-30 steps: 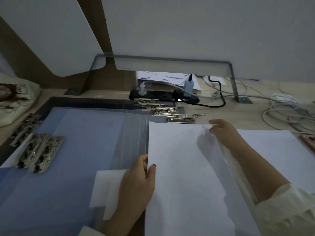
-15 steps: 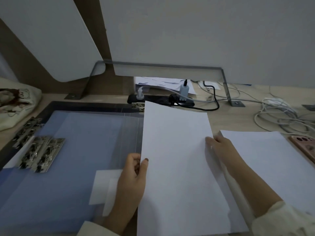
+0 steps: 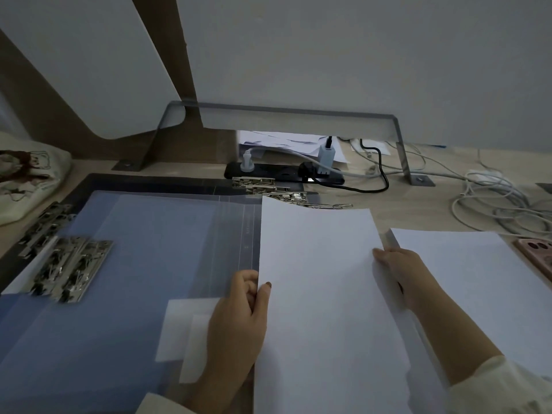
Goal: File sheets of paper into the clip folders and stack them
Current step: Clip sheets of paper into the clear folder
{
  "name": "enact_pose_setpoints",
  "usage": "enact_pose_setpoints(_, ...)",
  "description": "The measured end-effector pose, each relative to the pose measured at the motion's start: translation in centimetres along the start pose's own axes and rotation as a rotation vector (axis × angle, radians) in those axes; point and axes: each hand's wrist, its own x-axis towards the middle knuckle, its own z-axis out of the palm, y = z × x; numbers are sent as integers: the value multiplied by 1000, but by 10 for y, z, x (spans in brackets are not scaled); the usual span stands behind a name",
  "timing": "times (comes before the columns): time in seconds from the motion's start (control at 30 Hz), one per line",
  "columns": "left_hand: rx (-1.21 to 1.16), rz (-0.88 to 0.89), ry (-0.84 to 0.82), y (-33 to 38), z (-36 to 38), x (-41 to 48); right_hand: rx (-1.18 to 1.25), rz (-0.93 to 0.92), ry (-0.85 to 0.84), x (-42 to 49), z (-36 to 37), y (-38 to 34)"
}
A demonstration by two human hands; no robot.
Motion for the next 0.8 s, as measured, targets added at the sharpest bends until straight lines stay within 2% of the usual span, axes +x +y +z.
enact_pose_setpoints(0.27, 259, 128, 28, -3, 1, 0, -124, 5, 124, 2, 3, -17)
enact_pose_setpoints(0.47, 562, 270, -255, -10, 2, -12, -189, -79, 152, 6, 11, -14)
enact_pose_setpoints(0.53, 694, 326, -281, -13, 4, -13, -255, -134, 167, 5, 15, -13)
enact_pose_setpoints(0.8, 780, 319, -259, -17, 0, -9, -376, -201, 187, 5, 22, -11)
